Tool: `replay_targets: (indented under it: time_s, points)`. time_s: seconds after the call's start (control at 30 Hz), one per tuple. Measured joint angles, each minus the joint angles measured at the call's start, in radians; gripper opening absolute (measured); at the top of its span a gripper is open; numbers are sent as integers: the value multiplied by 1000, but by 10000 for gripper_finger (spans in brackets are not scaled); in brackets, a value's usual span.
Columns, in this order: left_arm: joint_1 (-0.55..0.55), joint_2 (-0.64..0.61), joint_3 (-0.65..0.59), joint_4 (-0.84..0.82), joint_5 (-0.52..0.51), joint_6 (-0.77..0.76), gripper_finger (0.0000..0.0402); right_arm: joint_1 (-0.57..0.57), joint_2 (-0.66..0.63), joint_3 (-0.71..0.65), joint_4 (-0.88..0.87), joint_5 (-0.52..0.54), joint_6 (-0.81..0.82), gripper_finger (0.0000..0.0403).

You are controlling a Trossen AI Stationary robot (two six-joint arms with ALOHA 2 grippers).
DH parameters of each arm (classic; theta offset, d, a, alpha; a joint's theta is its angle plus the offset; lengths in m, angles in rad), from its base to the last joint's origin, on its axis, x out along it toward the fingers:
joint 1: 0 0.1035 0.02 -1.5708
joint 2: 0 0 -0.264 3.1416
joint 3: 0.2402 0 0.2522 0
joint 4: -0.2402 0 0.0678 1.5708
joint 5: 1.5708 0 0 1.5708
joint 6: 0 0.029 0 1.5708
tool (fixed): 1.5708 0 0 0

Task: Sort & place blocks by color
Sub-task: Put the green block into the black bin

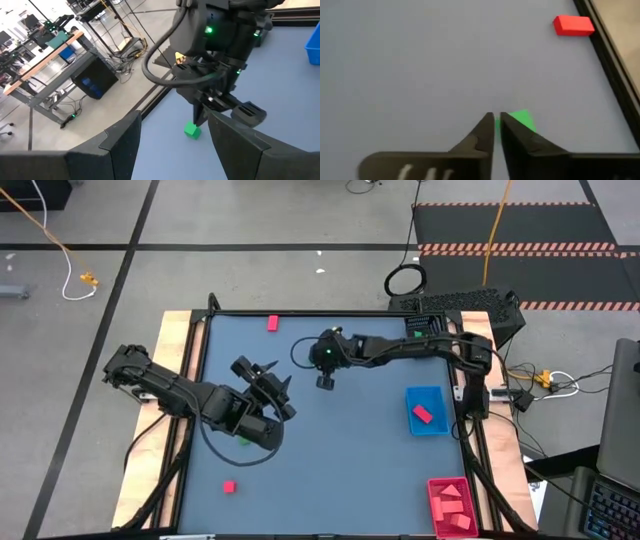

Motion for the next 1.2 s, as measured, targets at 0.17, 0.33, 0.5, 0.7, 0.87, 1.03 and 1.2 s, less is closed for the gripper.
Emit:
replay_targets:
  time_s: [0.17, 0.33, 0.5, 0.7, 0.87, 1.03, 1.2]
  points:
    - [-11, 0, 0, -2, 7, 0, 234, -33, 0, 0, 22, -60, -1, 112]
    - [-14, 0, 0, -6, 9, 0, 234, -75, 1, 0, 73, -77, 62, 221]
    - [-11, -1, 0, -6, 9, 1, 234, -108, 51, 2, 131, -79, 172, 273]
    - [8, -2, 0, -6, 5, 9, 234, -117, 131, 41, 31, -79, 225, 263]
    - [21, -3, 0, -6, 6, 12, 234, -109, 143, 49, 31, -79, 226, 245]
    - [22, -3, 0, -6, 6, 11, 234, -109, 147, 49, 77, -116, 253, 236]
    - [20, -3, 0, 2, 6, 10, 234, -104, 208, 59, 132, -123, 288, 232]
